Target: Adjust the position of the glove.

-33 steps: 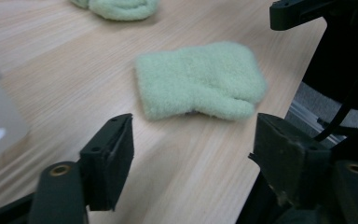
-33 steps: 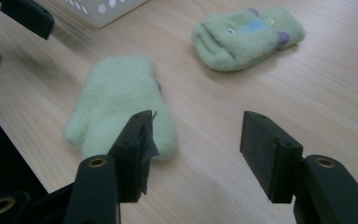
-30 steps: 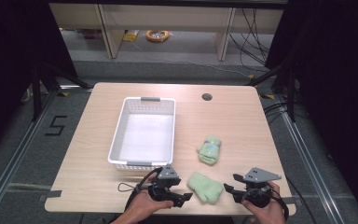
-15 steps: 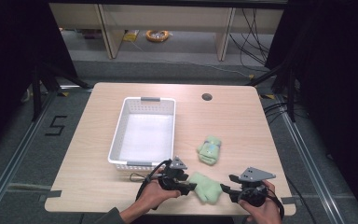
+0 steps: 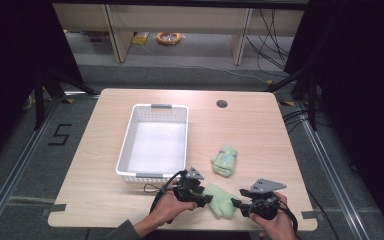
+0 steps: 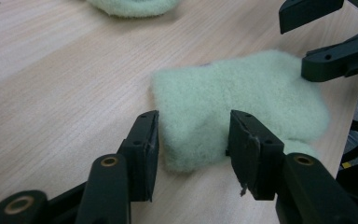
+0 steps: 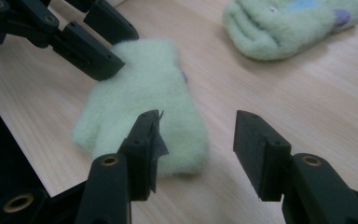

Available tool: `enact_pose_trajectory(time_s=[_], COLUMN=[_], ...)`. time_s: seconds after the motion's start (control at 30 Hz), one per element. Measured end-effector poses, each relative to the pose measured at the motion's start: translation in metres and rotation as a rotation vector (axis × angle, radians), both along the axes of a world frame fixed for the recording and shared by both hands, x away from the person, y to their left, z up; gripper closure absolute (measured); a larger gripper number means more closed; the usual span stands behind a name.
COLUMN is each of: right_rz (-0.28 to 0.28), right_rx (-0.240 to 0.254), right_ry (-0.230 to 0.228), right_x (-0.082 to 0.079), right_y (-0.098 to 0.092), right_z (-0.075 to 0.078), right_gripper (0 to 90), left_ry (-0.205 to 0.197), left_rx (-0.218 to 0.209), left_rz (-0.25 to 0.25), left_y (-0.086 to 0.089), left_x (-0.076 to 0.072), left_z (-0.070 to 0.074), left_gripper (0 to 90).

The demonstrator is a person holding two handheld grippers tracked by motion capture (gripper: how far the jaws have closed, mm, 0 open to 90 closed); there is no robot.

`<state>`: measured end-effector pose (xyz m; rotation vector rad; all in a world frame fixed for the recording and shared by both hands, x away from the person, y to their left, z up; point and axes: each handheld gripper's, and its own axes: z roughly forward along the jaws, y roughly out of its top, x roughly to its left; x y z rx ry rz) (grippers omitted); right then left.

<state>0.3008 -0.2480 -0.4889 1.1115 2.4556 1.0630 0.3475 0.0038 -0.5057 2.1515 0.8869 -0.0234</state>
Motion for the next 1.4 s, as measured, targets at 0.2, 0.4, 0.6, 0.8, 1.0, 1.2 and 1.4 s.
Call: enact_pose_trajectory(time_s=[0.2,0.4,0.6,0.8,1.0,1.2,1.4], right_rz=[-0.02,-0.009,0.003,0.029,0.064,0.133,0.143], right_rx=[-0.042,-0.012,0.003,-0.006,0.002,-0.044,-0.063], right_ry=[0.076,0.087,0.068,0.069,0.033,0.013,0.04], right_x=[0.004,0.003,0.003,0.002,0.003,0.016,0.04], right_y=[0.002,0.001,0.001,0.0,0.004,0.015,0.026], right_z=[-0.008,-0.012,-0.013,-0.005,0.005,0.019,0.016], right_gripper=[56.7,70.0,81.7,83.4,83.8,83.9,83.9], left_ry=[-0.012,-0.037,-0.042,-0.039,-0.021,0.005,0.019], left_rx=[0.012,0.033,0.016,-0.009,-0.049,-0.077,-0.093], left_rz=[-0.01,-0.039,-0.045,-0.053,-0.06,-0.043,-0.015], left_y=[-0.002,0.0,0.002,0.006,0.016,0.024,0.027], left_x=[-0.004,-0.006,-0.008,-0.015,-0.029,-0.034,-0.034], left_z=[-0.002,-0.002,0.0,0.004,0.011,0.012,0.009], left_gripper=[61.5,67.2,80.1,82.4,82.8,82.9,82.7])
